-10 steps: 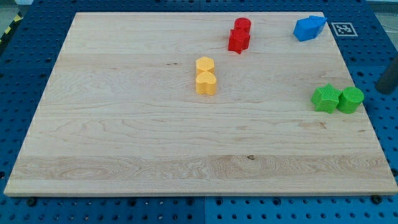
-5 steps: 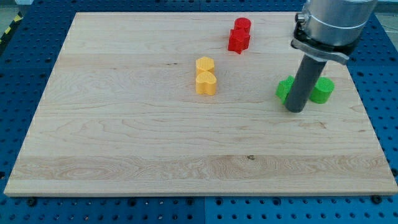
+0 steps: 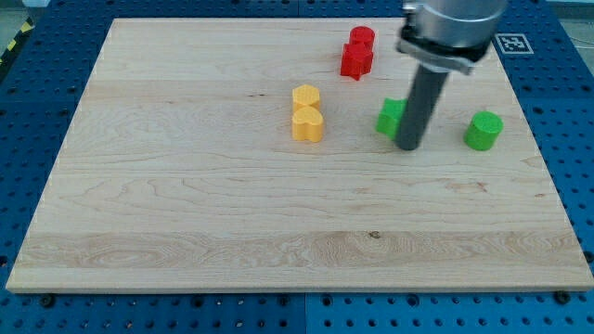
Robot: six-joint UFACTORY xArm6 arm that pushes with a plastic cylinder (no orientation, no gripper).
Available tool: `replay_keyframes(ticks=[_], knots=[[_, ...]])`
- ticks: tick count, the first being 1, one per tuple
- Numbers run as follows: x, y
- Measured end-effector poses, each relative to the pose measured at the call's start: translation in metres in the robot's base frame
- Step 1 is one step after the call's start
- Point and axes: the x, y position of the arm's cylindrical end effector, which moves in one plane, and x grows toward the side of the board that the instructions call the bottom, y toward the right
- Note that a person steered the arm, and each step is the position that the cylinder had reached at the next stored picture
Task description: Move the green star into the yellow blocks
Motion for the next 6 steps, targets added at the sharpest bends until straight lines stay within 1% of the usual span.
replay_keyframes(ticks=[1, 2, 3, 4, 5, 6], knots=[[0.006, 0.024], [0.020, 0.070], [0.010, 0.077], [-0.008, 0.056], [-0.027, -0.017], [-0.029, -0.029]])
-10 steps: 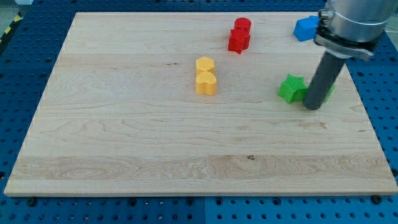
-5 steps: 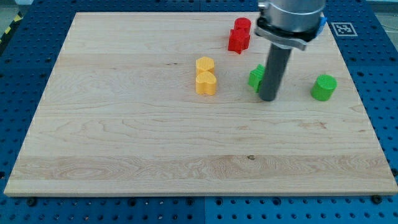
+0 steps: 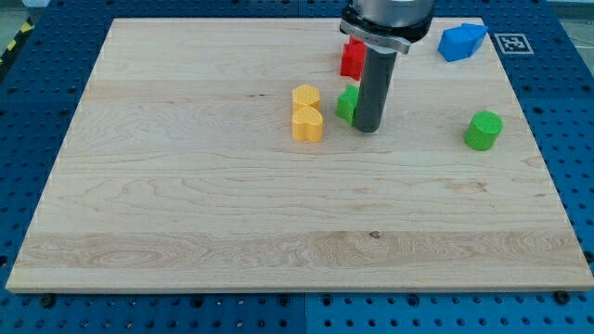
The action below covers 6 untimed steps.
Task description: Move the green star into the yellow blocks
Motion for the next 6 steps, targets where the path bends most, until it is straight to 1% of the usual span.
replay_keyframes(ticks=[1, 2, 3, 5, 6], knots=[[-0.001, 0.031], [-0.019, 0.033], [-0.034, 0.008], [-0.038, 0.002], [-0.038, -0.044]])
